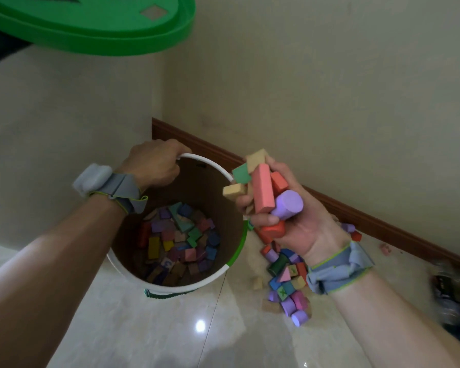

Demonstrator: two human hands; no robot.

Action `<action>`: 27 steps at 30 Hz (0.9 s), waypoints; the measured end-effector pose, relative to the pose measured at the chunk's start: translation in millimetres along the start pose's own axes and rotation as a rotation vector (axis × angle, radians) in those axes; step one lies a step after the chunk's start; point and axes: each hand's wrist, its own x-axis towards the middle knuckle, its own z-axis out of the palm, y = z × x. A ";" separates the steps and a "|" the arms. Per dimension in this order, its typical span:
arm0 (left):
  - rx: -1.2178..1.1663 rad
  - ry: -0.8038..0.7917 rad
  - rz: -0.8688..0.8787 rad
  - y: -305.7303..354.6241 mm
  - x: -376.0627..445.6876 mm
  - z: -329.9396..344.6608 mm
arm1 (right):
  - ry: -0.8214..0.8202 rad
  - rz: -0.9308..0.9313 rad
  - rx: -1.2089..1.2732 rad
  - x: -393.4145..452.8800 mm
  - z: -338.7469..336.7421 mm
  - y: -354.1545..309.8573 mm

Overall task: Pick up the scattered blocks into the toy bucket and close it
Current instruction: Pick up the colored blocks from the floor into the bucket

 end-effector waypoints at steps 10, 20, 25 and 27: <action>-0.036 -0.022 0.008 -1.5 -1.3 -2.8 | 0.127 0.242 0.088 22.3 37.0 24.6; -0.065 -0.040 0.013 -1.9 0.4 -2.7 | 0.342 0.264 -0.018 51.3 37.0 44.2; -0.084 -0.050 0.005 -1.9 1.7 -3.5 | 0.431 0.222 -0.061 64.2 40.5 53.0; -0.085 -0.049 0.012 -2.1 2.1 -3.9 | 0.448 0.231 -0.078 67.9 41.7 55.8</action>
